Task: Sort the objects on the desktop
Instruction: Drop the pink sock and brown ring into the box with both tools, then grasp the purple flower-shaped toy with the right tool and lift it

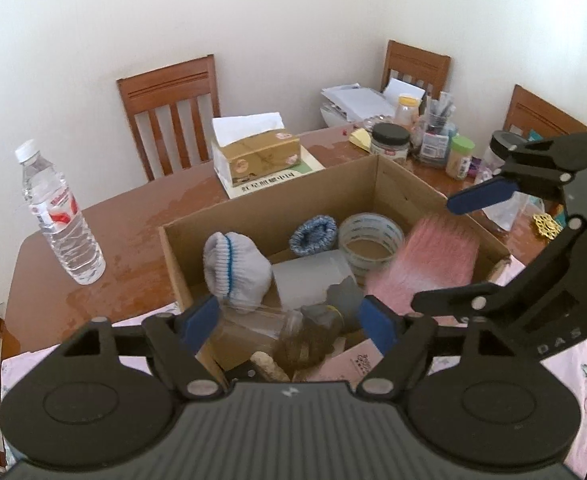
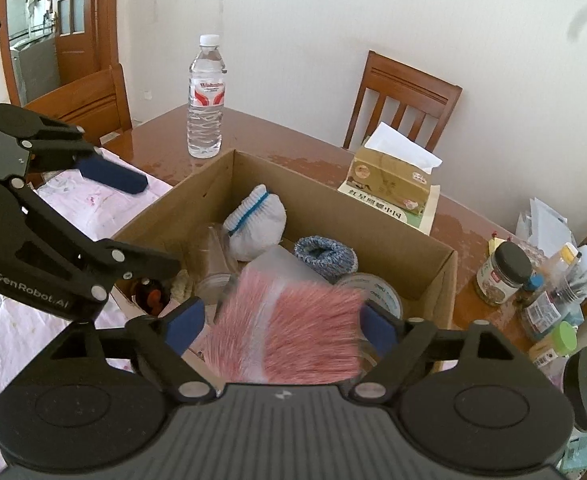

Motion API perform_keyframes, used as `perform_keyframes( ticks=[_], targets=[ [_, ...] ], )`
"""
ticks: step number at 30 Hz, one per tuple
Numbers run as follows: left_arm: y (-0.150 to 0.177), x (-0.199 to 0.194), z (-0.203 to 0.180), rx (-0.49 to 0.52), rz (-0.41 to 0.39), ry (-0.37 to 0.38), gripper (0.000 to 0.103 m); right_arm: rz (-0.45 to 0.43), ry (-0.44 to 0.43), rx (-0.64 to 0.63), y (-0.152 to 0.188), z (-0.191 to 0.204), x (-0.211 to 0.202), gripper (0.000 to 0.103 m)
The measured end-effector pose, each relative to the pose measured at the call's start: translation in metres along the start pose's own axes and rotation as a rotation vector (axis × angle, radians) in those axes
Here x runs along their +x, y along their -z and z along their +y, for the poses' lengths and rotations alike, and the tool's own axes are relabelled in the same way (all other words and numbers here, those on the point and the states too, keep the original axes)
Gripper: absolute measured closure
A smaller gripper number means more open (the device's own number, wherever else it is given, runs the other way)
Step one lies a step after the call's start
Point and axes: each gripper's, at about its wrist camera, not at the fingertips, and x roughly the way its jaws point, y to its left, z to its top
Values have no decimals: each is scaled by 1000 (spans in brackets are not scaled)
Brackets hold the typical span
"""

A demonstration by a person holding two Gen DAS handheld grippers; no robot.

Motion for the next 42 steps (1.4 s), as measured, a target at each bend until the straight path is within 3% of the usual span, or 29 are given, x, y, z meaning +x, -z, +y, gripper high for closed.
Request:
perform_keyframes(
  ticks=[11, 25, 31, 42],
  targets=[
    [6, -7, -7, 1, 18, 35, 14, 13, 51, 22, 14, -14, -12, 11],
    [34, -26, -40, -9, 42, 77, 13, 55, 108, 166, 76, -23, -29, 11],
    [50, -26, -54, 22, 71, 49, 13, 103, 119, 223, 106, -17, -24, 11],
    [69, -21, -71, 36, 114, 74, 13, 194, 132, 309, 144, -4, 0, 11]
  ],
)
